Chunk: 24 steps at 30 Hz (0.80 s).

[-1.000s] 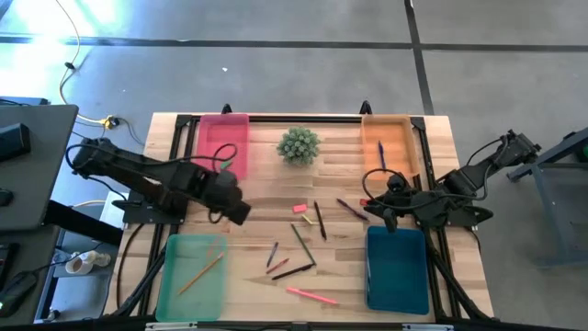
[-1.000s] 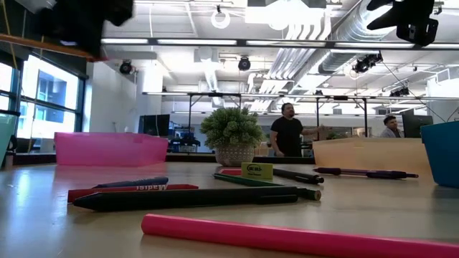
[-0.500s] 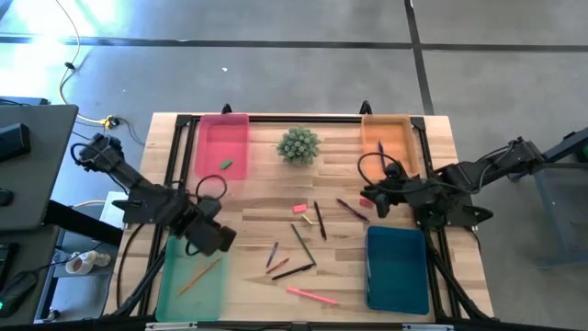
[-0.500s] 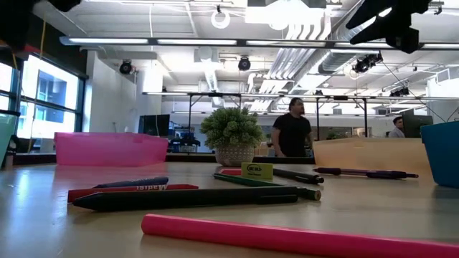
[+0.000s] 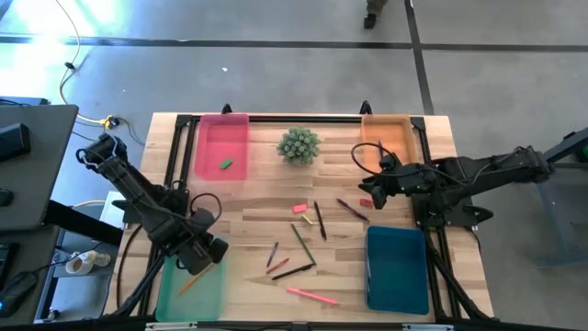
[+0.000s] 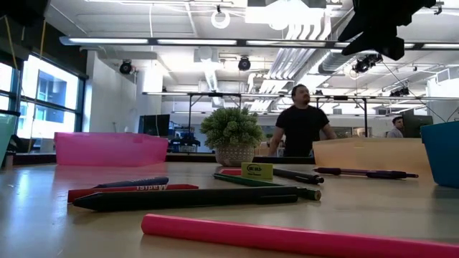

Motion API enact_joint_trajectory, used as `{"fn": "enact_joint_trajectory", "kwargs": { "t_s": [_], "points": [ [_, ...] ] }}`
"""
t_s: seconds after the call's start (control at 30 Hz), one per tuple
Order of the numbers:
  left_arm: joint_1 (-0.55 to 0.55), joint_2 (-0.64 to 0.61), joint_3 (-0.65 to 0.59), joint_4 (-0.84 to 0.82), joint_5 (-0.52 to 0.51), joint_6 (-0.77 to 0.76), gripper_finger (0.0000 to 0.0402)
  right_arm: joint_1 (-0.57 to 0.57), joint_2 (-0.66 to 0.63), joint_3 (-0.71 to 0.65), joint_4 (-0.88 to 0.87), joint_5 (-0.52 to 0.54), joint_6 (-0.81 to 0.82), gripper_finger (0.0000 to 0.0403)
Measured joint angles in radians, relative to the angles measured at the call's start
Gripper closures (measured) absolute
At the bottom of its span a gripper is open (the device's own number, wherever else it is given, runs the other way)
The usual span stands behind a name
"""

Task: Sort crayons/erasers/pens/pencils in bins
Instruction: Put the yellow pencil into the green bin

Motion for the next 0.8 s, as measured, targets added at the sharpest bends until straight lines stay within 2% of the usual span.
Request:
{"fn": "enact_joint_trajectory", "kwargs": {
  "t_s": [0.17, 0.4, 0.53, 0.7, 0.8],
  "points": [
    [-0.04, 0.03, -0.047, 0.062, 0.038, 0.017, 0.0389, -0.038, 0.0, 0.0, -0.063, -0.026, -0.056, 0.0274],
    [-0.061, 0.059, -0.104, 0.127, 0.065, 0.021, 0.0386, -0.094, 0.003, 0.0, -0.273, -0.127, -0.056, 0.0274],
    [-0.061, 0.061, -0.122, 0.131, 0.091, 0.021, 0.038, -0.108, 0.024, 0.0, -0.375, -0.135, -0.079, 0.0274],
    [-0.061, 0.061, -0.123, 0.142, 0.092, 0.023, 0.0363, -0.108, 0.073, -0.001, -0.402, -0.169, -0.161, 0.0274],
    [-0.061, 0.061, -0.123, 0.179, 0.094, 0.078, 0.0344, -0.109, 0.111, -0.001, -0.407, -0.194, -0.221, 0.0274]
  ]
}}
